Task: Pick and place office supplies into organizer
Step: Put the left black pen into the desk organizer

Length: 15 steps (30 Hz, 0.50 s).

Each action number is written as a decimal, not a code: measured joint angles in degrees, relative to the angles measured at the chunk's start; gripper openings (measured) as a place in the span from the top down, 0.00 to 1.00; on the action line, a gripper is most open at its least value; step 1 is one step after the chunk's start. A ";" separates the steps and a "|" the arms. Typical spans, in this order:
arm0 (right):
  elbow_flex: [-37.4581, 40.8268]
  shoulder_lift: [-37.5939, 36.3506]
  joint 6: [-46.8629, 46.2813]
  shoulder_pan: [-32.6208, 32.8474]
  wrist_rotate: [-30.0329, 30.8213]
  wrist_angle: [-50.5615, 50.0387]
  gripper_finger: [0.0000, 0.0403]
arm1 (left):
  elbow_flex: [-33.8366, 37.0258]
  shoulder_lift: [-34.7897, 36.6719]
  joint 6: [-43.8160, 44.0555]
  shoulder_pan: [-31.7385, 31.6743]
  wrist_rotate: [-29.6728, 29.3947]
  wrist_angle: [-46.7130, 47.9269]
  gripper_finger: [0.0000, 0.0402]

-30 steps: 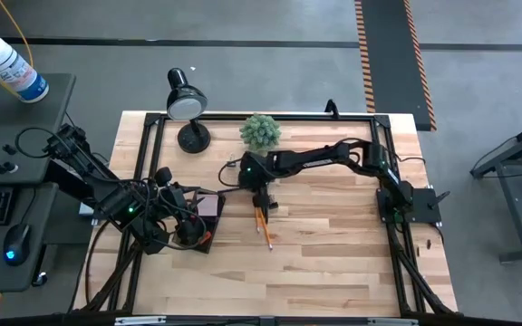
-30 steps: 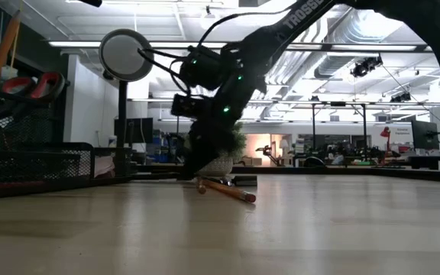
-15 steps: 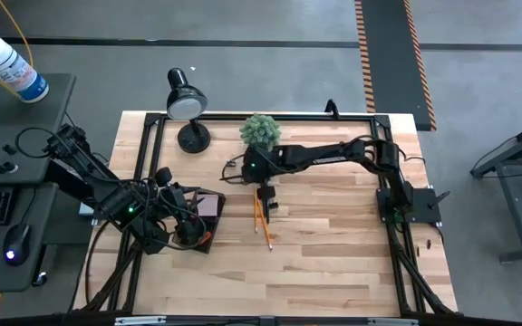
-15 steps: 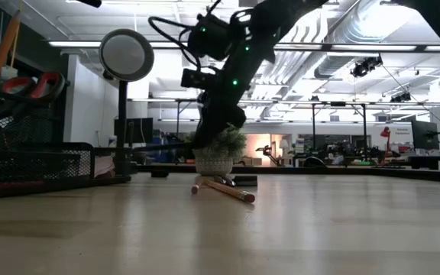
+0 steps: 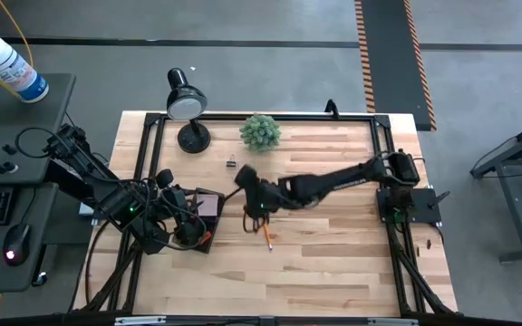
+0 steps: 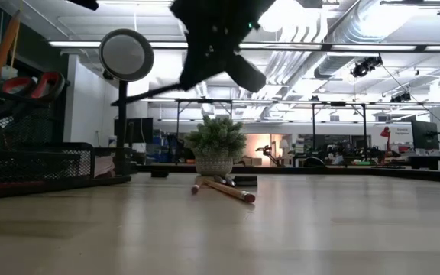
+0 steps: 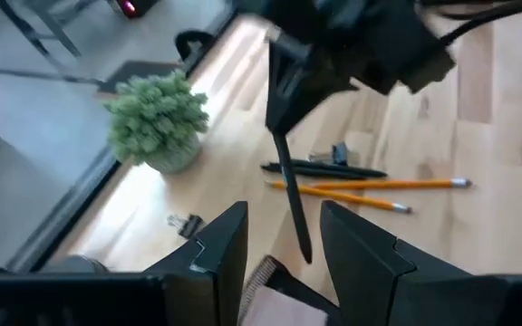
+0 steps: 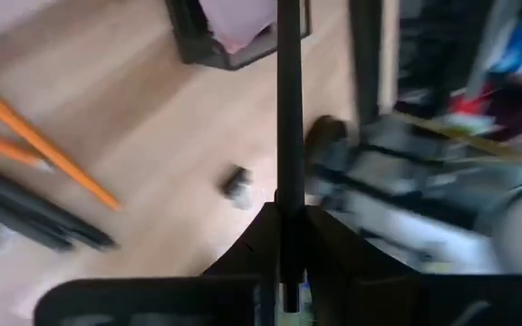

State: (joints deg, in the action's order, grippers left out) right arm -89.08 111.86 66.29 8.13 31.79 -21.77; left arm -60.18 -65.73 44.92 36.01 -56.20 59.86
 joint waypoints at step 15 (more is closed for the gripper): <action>-0.02 -0.01 35.66 5.29 11.15 24.78 0.94 | 0.00 -0.02 6.61 -0.04 4.28 -0.52 0.68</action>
State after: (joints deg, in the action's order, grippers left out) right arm -89.10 111.85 101.95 13.42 42.94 3.02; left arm -60.18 -65.75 51.52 35.97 -51.92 59.34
